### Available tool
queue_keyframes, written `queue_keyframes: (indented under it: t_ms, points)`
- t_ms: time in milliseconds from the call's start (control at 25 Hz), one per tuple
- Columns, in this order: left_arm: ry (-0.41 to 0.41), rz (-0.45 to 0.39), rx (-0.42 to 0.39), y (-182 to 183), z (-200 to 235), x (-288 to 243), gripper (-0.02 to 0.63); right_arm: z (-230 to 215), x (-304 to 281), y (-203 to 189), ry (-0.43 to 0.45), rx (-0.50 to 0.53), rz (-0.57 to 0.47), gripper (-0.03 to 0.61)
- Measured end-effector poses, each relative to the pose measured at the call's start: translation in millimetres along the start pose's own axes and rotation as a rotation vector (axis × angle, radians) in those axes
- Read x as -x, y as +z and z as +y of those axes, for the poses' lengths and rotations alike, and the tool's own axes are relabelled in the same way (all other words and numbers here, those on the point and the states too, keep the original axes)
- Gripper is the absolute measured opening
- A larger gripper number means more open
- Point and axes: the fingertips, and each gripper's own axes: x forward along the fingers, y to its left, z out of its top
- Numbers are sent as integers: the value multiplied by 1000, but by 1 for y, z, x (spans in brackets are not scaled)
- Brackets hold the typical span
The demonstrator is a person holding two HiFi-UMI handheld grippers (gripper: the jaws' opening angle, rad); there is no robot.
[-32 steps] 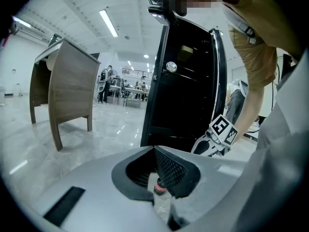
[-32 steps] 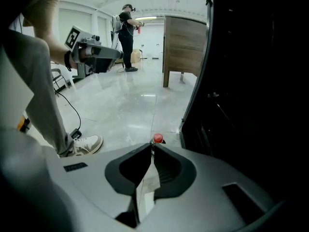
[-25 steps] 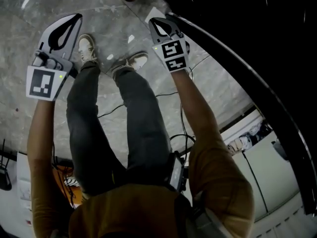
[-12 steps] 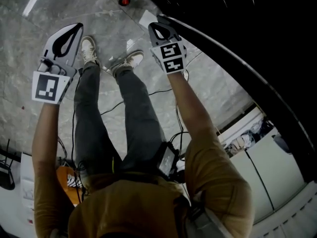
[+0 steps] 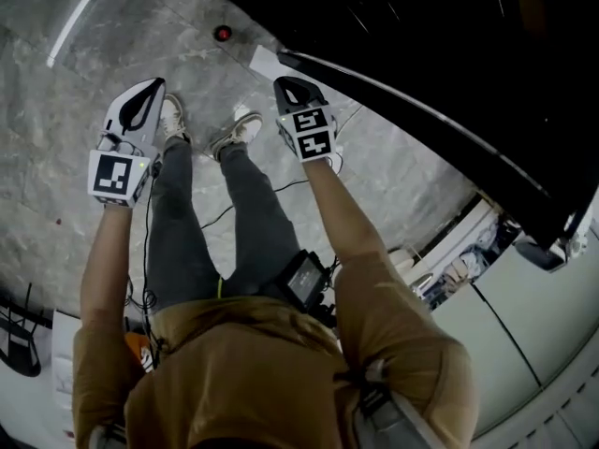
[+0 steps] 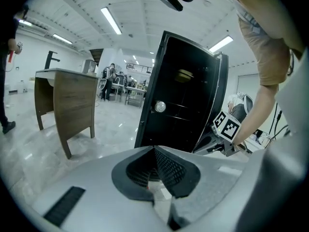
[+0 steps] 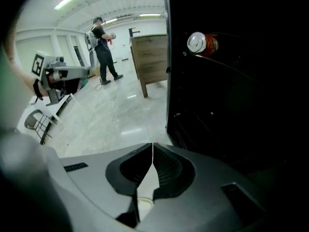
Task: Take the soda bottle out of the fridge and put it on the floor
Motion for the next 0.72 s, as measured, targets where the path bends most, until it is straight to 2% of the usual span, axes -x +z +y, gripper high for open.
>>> queue_keyframes:
  t_ms: [120,320,520,720]
  points:
    - [-45,-26,13,21,-20,12,0,7,29,26,-16,-43,-35,5]
    - [-88,-49,-4,78,-51,30,0,18,79,68,-68,-134,-99,5]
    - [-101,-40,-27,128,-77,64,0,33,139,85,-100,-194,-118,5]
    - [-105,-65,-56,176,-95,88,0,33,190,97,-132,-244,-173,5]
